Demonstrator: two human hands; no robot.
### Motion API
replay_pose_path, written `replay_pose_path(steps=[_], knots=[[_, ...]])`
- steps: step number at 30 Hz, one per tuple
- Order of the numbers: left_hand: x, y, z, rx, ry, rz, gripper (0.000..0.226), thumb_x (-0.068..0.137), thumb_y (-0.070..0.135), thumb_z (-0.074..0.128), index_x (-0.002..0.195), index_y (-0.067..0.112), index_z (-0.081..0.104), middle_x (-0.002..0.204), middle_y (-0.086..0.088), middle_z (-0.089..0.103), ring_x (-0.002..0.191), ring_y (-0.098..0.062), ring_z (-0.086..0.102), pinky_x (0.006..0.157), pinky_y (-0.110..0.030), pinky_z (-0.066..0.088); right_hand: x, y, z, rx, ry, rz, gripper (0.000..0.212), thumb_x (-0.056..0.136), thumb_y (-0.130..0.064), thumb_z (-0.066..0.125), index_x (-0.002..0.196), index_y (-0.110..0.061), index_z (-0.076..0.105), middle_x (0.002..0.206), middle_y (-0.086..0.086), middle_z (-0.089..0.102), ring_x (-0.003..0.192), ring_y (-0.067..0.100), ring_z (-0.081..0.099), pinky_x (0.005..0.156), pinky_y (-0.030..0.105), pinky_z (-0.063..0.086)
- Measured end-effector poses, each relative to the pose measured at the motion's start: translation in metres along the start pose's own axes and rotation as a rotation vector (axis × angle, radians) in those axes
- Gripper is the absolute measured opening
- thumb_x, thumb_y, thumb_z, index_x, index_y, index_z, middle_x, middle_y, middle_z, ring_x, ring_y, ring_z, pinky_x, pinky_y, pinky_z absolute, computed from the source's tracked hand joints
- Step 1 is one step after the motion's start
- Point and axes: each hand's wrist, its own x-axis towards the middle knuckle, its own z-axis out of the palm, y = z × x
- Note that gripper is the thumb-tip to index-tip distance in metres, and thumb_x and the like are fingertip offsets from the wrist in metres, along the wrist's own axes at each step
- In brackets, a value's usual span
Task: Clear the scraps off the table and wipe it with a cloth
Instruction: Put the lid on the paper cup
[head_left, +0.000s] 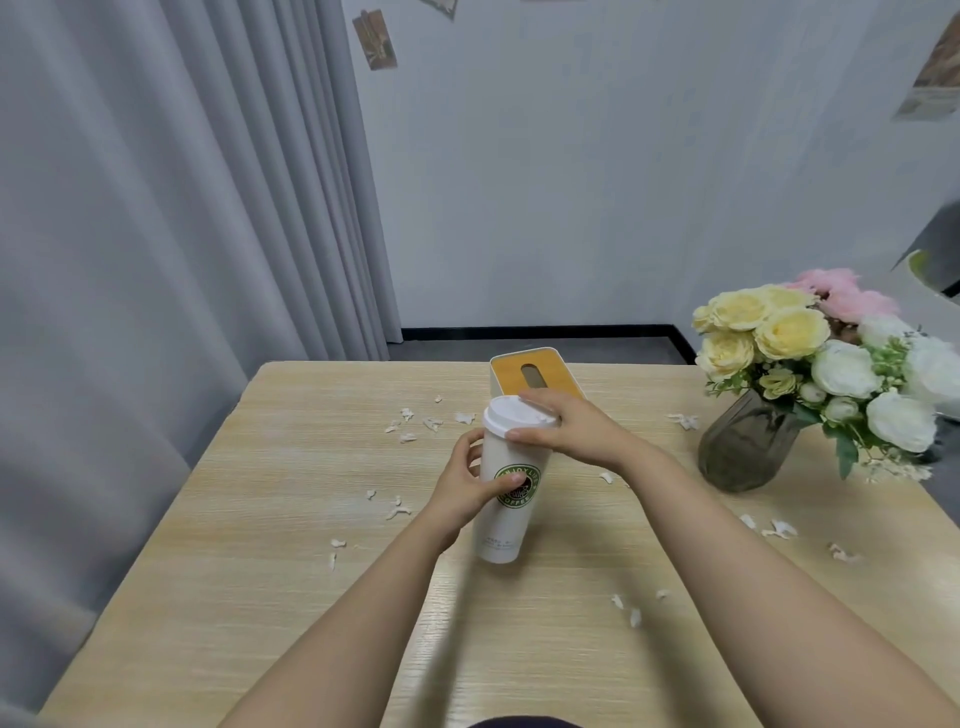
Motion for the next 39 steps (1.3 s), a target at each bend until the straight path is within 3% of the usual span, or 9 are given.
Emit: replay_pose_path(steps=[5, 10, 18, 22, 25, 28, 31, 36, 39], knots=[[-0.001, -0.003, 0.006, -0.048, 0.006, -0.012, 0.069, 0.057, 0.028, 0.08, 0.116, 0.036, 0.044, 0.12, 0.007, 0.055, 0.103, -0.008, 0.059, 0.081, -0.026, 0.049, -0.003, 0.008, 0.003, -0.018, -0.003, 0.004, 0.069, 0.084, -0.055, 0.056, 0.141, -0.02, 0.041, 0.149, -0.007, 0.03, 0.136, 0.013, 0.03, 0.111, 0.031, 0.026], [-0.001, -0.013, 0.007, -0.06, -0.019, -0.019, 0.071, 0.055, 0.03, 0.082, 0.116, 0.035, 0.046, 0.121, 0.008, 0.055, 0.104, -0.007, 0.059, 0.08, -0.025, 0.05, -0.009, 0.022, 0.008, 0.064, -0.009, 0.019, 0.059, 0.09, -0.048, 0.051, 0.142, -0.021, 0.039, 0.153, -0.006, 0.025, 0.14, 0.01, 0.023, 0.111, 0.027, 0.018], [0.008, -0.027, 0.01, 0.01, -0.023, -0.023, 0.072, 0.067, 0.021, 0.082, 0.127, 0.022, 0.043, 0.132, 0.005, 0.049, 0.117, -0.011, 0.05, 0.085, -0.023, 0.044, -0.012, 0.03, 0.023, 0.063, 0.097, 0.041, 0.066, 0.084, -0.05, 0.06, 0.14, -0.02, 0.042, 0.147, -0.006, 0.032, 0.133, 0.01, 0.033, 0.102, 0.021, 0.024], [0.007, -0.033, 0.007, -0.028, -0.033, -0.026, 0.068, 0.073, 0.01, 0.079, 0.129, 0.021, 0.042, 0.132, 0.003, 0.049, 0.114, -0.011, 0.053, 0.083, -0.023, 0.048, -0.015, 0.036, 0.031, 0.064, 0.112, 0.02, 0.067, 0.083, -0.048, 0.062, 0.14, -0.02, 0.042, 0.144, -0.01, 0.033, 0.128, 0.004, 0.032, 0.1, 0.019, 0.023], [0.004, -0.038, 0.007, -0.067, -0.027, -0.019, 0.074, 0.065, 0.015, 0.083, 0.127, 0.023, 0.043, 0.13, 0.004, 0.05, 0.113, -0.008, 0.053, 0.082, -0.021, 0.048, -0.018, 0.038, 0.036, 0.09, 0.133, 0.004, 0.065, 0.084, -0.04, 0.065, 0.14, -0.016, 0.041, 0.144, -0.01, 0.034, 0.121, -0.002, 0.029, 0.099, 0.015, 0.02], [0.002, -0.043, 0.006, -0.092, -0.027, -0.031, 0.074, 0.06, 0.015, 0.082, 0.122, 0.028, 0.043, 0.126, 0.011, 0.05, 0.114, -0.006, 0.051, 0.083, -0.02, 0.047, -0.02, 0.042, 0.042, 0.121, 0.137, 0.022, 0.069, 0.081, -0.039, 0.069, 0.141, -0.016, 0.04, 0.145, -0.01, 0.034, 0.127, 0.001, 0.029, 0.103, 0.018, 0.022], [-0.001, -0.046, 0.003, -0.077, -0.04, -0.064, 0.073, 0.071, -0.001, 0.077, 0.125, 0.028, 0.039, 0.123, 0.015, 0.048, 0.118, -0.01, 0.047, 0.083, -0.018, 0.045, -0.021, 0.042, 0.05, 0.117, 0.118, 0.03, 0.071, 0.08, -0.038, 0.071, 0.141, -0.018, 0.04, 0.142, -0.013, 0.034, 0.128, 0.001, 0.029, 0.105, 0.02, 0.023], [-0.004, -0.045, -0.001, -0.03, -0.041, -0.09, 0.076, 0.074, -0.003, 0.074, 0.13, 0.028, 0.033, 0.126, 0.012, 0.043, 0.119, -0.011, 0.041, 0.094, -0.028, 0.039, -0.023, 0.04, 0.056, 0.198, 0.152, 0.024, 0.051, 0.091, -0.038, 0.055, 0.138, -0.02, 0.045, 0.143, -0.009, 0.039, 0.13, 0.005, 0.035, 0.113, 0.035, 0.029], [-0.006, -0.042, -0.006, -0.003, -0.101, -0.111, 0.075, 0.076, -0.005, 0.071, 0.129, 0.032, 0.033, 0.133, 0.01, 0.041, 0.124, -0.011, 0.041, 0.099, -0.032, 0.04, -0.027, 0.043, 0.059, 0.203, 0.177, 0.031, 0.047, 0.092, -0.035, 0.055, 0.137, -0.023, 0.046, 0.142, -0.013, 0.04, 0.13, 0.004, 0.035, 0.112, 0.031, 0.03]])
